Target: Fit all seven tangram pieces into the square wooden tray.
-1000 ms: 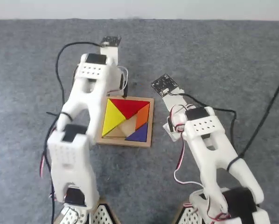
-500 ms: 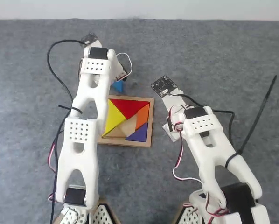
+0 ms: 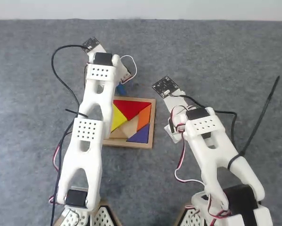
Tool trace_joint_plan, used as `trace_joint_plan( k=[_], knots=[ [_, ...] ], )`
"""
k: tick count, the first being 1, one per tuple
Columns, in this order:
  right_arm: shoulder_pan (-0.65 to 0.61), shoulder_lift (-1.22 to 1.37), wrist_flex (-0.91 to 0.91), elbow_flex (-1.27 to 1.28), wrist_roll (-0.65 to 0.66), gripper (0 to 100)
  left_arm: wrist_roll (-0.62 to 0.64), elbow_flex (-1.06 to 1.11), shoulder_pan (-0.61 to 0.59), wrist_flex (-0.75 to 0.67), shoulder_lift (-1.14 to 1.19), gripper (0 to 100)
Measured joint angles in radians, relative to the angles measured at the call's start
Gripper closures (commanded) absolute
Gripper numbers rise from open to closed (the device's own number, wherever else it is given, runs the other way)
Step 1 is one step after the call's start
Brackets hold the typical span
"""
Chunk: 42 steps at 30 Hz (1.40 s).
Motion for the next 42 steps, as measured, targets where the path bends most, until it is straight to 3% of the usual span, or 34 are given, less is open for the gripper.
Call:
trace_joint_plan(
  k=[4,14,29,33,42],
  knots=[
    [0.0,0.0,0.0,0.0,0.0,98.9,0.0,0.0,0.0,0.008,0.0,82],
    [0.0,0.0,0.0,0.0,0.0,98.9,-0.04,-0.002,-0.005,0.025,0.0,98],
    [0.0,0.0,0.0,0.0,0.0,98.9,-0.18,-0.068,-0.006,0.051,-0.04,99],
    [0.0,0.0,0.0,0.0,0.0,98.9,-0.233,0.138,-0.006,0.051,-0.222,99],
    [0.035,0.0,0.0,0.0,-0.006,99.0,-0.44,0.98,0.006,0.012,-0.845,99]
  ],
)
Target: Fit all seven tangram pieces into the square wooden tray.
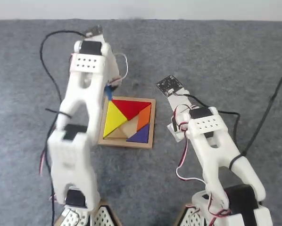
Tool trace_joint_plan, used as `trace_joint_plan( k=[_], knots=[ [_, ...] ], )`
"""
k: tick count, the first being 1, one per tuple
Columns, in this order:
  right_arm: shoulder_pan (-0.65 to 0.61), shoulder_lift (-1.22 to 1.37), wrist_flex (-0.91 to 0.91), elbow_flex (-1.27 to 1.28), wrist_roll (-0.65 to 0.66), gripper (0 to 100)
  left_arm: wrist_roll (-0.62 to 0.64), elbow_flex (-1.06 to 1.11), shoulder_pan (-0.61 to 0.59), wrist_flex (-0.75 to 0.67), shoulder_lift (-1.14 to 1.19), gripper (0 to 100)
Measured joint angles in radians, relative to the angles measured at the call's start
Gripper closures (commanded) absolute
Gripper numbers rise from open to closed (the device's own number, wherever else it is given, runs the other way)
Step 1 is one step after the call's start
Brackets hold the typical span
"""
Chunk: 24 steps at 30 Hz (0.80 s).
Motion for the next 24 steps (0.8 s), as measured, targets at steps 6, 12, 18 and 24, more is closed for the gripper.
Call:
trace_joint_plan(
  k=[6,12,18,24],
  knots=[
    [0.002,0.0,0.0,0.0,0.0,99.0,-0.091,0.483,0.1,-0.259,-0.175,99],
    [0.002,0.0,0.0,0.0,0.0,99.0,-0.106,0.603,0.199,-0.477,-0.184,99],
    [0.002,0.0,0.0,0.0,0.0,99.0,-0.106,0.623,0.25,-0.618,-0.189,99],
    [0.002,0.0,0.0,0.0,0.0,99.0,-0.106,0.669,0.308,-0.681,-0.189,99]
  ],
)
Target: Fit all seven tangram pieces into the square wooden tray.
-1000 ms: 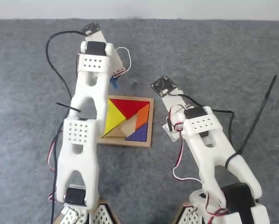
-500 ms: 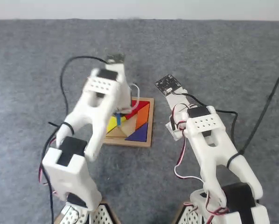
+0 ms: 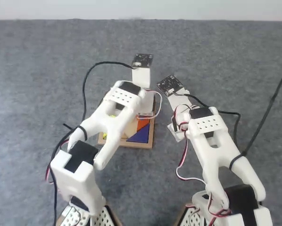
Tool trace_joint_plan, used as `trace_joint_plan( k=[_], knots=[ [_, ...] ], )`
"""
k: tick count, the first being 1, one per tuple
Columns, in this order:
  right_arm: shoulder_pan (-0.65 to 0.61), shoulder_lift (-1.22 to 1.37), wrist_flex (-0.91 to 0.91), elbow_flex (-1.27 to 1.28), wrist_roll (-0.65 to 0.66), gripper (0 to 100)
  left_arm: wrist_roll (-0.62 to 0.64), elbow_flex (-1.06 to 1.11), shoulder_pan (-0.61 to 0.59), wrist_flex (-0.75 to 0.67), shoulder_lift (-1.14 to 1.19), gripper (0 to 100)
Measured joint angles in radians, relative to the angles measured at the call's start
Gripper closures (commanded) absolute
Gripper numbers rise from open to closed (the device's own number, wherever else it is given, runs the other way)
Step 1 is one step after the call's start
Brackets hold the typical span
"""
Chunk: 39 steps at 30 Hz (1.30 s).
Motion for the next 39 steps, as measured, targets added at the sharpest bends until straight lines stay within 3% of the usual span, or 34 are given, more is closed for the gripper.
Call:
trace_joint_plan(
  k=[15,18,22,39],
  knots=[
    [0.0,0.0,0.0,0.0,0.0,99.1,0.002,0.043,0.011,-0.052,0.0,89],
    [0.0,0.0,0.0,0.0,0.0,99.0,0.002,0.043,0.011,-0.009,0.0,88],
    [0.0,0.0,0.0,0.0,0.0,99.0,-0.003,0.038,0.008,0.083,-0.002,77],
    [0.0,0.0,0.0,0.0,0.0,99.0,-0.006,0.035,-0.104,0.11,-0.021,77]
  ],
)
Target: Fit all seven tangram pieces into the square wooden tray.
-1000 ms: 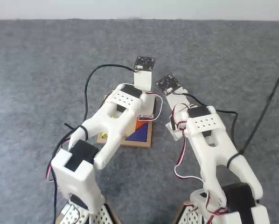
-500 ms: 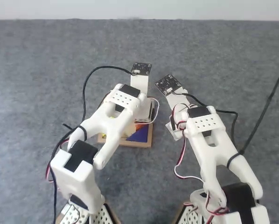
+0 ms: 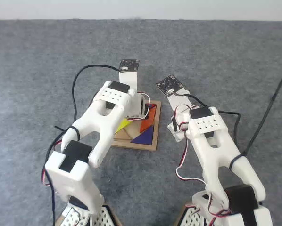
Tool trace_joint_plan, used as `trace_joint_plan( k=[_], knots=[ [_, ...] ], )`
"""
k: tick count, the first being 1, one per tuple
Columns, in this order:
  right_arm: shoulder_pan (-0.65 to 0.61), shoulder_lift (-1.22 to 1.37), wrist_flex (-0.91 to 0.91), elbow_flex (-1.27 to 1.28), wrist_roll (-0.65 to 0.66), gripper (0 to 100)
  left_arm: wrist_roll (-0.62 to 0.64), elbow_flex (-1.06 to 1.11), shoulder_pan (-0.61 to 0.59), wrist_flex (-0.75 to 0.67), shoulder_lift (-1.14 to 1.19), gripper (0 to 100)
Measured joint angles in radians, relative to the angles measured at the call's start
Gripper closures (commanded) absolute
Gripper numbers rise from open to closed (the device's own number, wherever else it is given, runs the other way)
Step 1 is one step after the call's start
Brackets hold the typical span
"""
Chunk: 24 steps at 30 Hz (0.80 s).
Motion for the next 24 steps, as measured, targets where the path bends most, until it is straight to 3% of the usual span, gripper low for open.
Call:
trace_joint_plan(
  k=[10,12,15,20,24],
  knots=[
    [0.0,0.0,0.0,0.0,0.0,99.1,-0.006,0.084,0.018,-0.012,-0.224,78],
    [0.0,0.0,-0.002,0.0,-0.002,99.1,-0.006,0.133,0.009,-0.044,-0.295,83],
    [0.0,0.0,-0.017,0.0,-0.021,99.1,-0.006,0.216,-0.075,-0.074,-0.42,99],
    [-0.015,0.002,-0.021,-0.071,-0.098,99.1,-0.003,0.376,-0.299,-0.124,-0.655,99],
    [-0.137,0.034,-0.069,-0.147,-0.186,99.1,-0.058,0.542,-0.377,-0.199,-0.783,99]
  ],
)
